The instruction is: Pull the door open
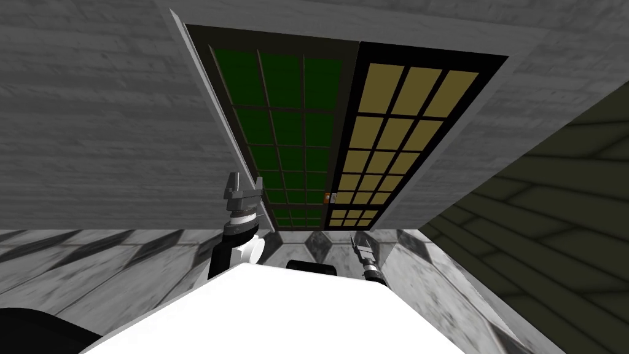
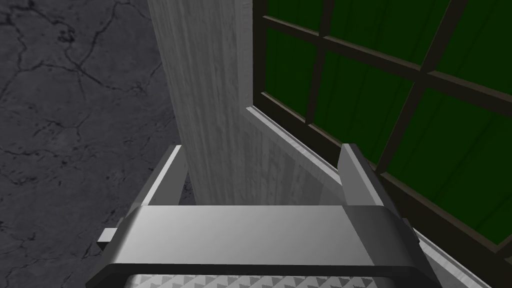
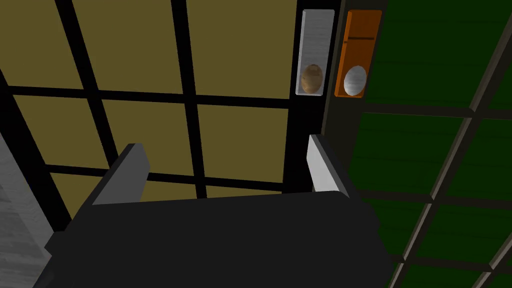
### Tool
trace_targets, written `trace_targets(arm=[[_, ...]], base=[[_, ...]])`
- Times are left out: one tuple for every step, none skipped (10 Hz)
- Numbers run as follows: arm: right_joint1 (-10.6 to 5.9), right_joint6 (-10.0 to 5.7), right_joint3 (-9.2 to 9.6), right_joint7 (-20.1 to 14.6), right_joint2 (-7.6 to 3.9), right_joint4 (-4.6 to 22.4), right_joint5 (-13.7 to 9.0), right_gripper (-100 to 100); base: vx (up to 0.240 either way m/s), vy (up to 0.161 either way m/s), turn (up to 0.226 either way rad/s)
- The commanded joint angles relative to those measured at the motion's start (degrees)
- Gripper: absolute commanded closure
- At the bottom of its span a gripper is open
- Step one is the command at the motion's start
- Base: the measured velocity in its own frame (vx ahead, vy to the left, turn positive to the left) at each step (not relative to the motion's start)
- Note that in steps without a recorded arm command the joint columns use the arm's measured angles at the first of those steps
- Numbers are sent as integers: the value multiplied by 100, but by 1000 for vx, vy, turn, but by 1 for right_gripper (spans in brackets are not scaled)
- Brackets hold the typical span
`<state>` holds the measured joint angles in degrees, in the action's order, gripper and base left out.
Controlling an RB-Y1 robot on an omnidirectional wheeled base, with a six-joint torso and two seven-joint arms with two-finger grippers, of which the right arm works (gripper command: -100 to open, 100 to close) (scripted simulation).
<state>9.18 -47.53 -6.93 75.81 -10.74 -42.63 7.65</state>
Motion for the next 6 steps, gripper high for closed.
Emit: trace_targets(arm=[[153,121,-52,-23,-31,-178,-16,-100],[214,113,-213,-24,-127,-12,-80,-100],[214,113,-213,-24,-127,-30,-80,-100],[214,113,-213,-24,-127,-12,-80,-100],[255,106,-335,-24,-198,114,-129,-100],[277,98,-433,-24,-252,217,-168,-100]], base=[[-133,-49,12],[-123,-44,24],[-104,-32,12],[-42,-10,3],[-56,-15,31],[-92,-30,48]])
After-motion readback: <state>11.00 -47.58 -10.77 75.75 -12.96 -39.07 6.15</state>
